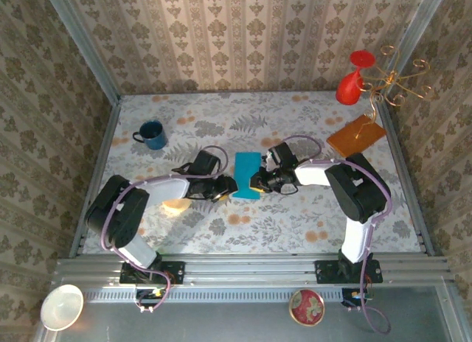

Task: Fold a paper plane with a square sheet of paper (pick it up from the middle)
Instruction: Third fold the triangle at the center of the table.

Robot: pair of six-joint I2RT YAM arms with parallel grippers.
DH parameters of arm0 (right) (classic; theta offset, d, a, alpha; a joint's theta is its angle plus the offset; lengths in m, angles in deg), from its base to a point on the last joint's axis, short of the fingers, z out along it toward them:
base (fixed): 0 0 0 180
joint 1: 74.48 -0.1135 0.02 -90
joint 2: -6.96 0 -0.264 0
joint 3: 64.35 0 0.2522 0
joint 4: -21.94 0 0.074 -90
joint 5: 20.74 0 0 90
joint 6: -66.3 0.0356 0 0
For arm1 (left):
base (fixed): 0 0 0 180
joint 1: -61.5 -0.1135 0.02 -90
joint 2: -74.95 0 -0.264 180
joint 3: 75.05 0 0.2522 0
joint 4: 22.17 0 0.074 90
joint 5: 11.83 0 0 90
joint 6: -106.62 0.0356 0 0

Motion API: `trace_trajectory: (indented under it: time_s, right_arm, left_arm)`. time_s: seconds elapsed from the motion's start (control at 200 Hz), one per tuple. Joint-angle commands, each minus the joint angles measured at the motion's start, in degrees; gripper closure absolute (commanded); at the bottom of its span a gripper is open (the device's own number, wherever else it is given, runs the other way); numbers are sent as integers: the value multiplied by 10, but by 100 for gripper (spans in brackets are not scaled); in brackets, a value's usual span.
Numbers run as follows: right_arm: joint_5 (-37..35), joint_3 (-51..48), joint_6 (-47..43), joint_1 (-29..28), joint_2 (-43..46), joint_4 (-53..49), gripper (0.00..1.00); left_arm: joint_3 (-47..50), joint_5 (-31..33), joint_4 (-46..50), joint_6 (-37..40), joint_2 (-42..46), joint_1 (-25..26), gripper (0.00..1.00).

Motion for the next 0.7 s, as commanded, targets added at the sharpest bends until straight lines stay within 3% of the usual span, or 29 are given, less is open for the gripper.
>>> trace_trajectory:
  time_s: [0.0,0.305,0.695]
  right_arm:
    - [-23,-5,4,7,-32,-35,81]
    - [-12,-16,4,14,-32,-26,81]
    - [-7,-23,4,22,-26,-19,81]
  left_arm:
    - [-12,-7,4,1,-10,3,57]
    - [-33,-30,-9,2,-39,4,69]
    - [-60,-46,-2,22,-62,-15,63]
